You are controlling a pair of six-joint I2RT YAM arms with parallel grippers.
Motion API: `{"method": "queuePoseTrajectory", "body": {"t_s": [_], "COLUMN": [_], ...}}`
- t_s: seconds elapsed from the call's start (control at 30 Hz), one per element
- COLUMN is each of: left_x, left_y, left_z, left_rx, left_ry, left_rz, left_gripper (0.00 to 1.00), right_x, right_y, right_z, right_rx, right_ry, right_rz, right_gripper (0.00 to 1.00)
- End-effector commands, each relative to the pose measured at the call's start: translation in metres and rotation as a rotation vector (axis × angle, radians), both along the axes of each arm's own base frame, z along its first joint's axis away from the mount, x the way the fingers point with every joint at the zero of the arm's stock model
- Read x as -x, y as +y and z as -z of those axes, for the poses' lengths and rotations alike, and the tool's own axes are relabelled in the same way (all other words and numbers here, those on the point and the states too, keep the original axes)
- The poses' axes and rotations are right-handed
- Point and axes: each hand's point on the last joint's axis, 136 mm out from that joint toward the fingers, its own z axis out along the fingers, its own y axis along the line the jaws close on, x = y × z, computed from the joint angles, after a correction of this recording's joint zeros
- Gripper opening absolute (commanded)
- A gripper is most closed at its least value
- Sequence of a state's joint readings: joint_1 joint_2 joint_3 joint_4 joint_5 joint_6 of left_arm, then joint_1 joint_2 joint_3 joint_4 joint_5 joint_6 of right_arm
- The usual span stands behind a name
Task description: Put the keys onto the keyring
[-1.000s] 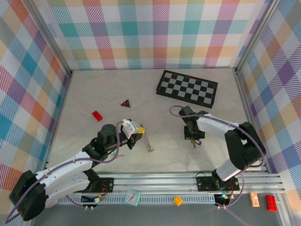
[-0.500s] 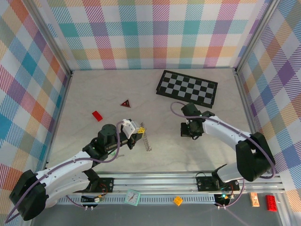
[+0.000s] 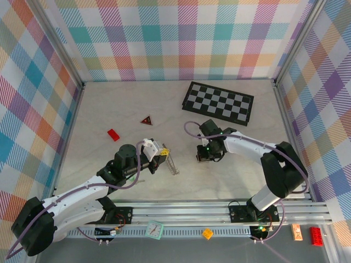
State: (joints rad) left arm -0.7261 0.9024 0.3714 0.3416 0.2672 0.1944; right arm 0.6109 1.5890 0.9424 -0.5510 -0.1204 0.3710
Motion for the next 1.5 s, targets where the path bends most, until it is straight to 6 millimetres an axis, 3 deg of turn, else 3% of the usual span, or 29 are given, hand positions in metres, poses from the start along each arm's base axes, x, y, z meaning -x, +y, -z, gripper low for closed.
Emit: {"method": "queuePoseTrajectory", "body": {"t_s": [0.0, 0.3, 0.97, 1.17, 1.47], "left_x": [0.0, 0.0, 0.0, -0.001, -0.001], "left_y": [-0.006, -0.004, -0.006, -0.006, -0.007], "left_z": [-0.02, -0.017, -0.014, -0.014, -0.014], "left_rx": [0.039, 0.03, 0.025, 0.025, 0.026], "left_ry": [-0.027, -0.024, -0.016, -0.017, -0.017], "left_rz": [0.013, 0.002, 0.011, 0.01, 0.013], "left_gripper": [0.0, 0.0, 0.0, 0.0, 0.0], "right_x": [-0.01, -0.018, -0.018, -0.019, -0.016], "right_y": [0.012, 0.009, 0.01, 0.008, 0.008], "right_z": [-0.005, 0.008, 0.016, 0.013, 0.014], "right_rx": [-0.028, 0.026, 0.043, 0.054, 0.067], "right_ry": [-0.022, -0.012, 0.017, 0.009, 0.017], "right_rz": [-0.038, -0.026, -0.027, -0.021, -0.029], "right_gripper": [0.0, 0.0, 0.0, 0.13, 0.14]}}
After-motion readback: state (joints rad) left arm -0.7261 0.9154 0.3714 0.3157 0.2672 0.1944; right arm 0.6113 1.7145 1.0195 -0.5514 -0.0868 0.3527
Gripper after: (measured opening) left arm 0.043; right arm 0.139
